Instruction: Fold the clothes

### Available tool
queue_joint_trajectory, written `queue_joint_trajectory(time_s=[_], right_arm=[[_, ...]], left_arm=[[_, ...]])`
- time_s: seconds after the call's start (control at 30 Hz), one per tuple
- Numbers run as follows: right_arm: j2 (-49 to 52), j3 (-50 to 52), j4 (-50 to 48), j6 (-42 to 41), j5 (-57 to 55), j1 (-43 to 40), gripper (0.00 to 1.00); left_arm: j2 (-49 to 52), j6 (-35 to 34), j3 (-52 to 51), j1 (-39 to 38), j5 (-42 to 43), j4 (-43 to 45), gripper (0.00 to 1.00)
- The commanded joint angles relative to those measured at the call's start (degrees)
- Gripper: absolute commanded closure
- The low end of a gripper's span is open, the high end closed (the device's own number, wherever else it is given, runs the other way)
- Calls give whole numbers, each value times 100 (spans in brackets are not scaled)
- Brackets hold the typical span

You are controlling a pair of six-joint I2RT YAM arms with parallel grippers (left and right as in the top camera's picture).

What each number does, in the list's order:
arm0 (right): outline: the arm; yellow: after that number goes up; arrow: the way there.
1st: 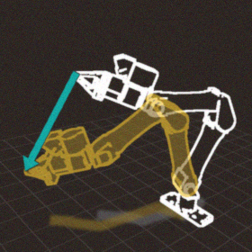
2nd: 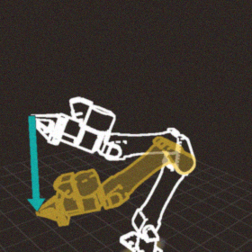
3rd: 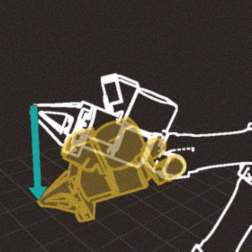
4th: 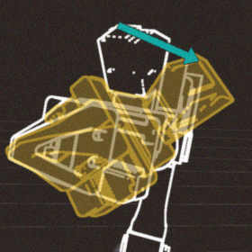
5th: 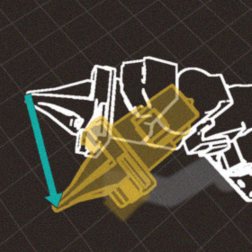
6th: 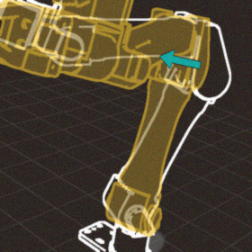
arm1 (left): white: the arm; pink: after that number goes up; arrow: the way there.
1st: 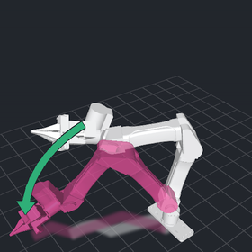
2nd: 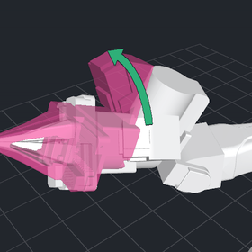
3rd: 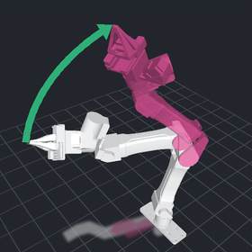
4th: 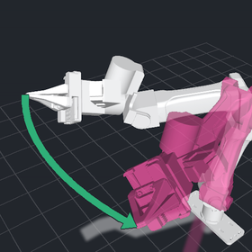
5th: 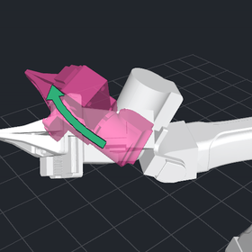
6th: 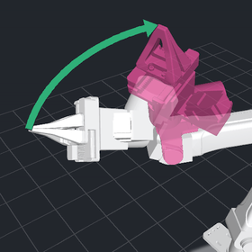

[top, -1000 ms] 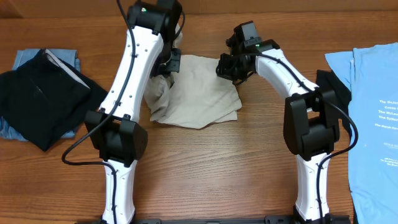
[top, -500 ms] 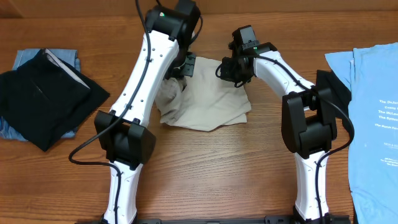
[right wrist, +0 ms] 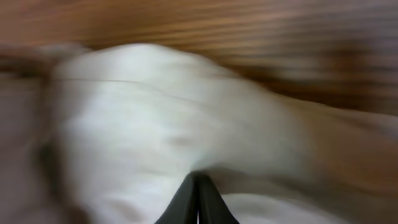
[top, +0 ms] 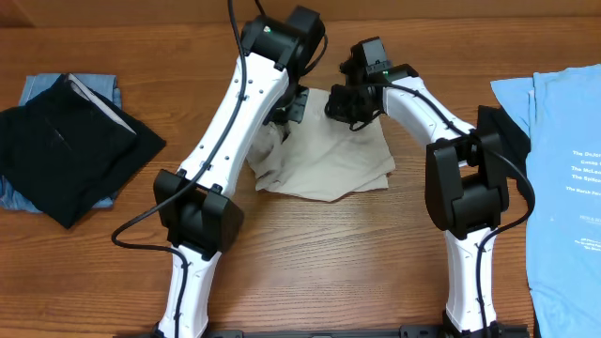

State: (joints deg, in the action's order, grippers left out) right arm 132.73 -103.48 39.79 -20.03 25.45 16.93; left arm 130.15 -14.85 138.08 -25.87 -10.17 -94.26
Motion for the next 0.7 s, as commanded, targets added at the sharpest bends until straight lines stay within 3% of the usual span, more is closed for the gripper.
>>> queue_joint_trajectory(time_s=[0.0,0.27,0.43,0.67], right_arm=[[39,-68,-317,-562,1574,85,96],[308,-2,-962,-1331,800,1244,96],[660,-2,-1657,-1646,964,1587,96],[758,-17,-3115,-1921,1368,2203,96]], left_arm=[[-184,-63,107,472,-330,-170,96],[-560,103,264,1152,-358,-256,96],[-881,251,271,1379,-723,-236,96],[-1209,289,271,1563,-391,-94,96]])
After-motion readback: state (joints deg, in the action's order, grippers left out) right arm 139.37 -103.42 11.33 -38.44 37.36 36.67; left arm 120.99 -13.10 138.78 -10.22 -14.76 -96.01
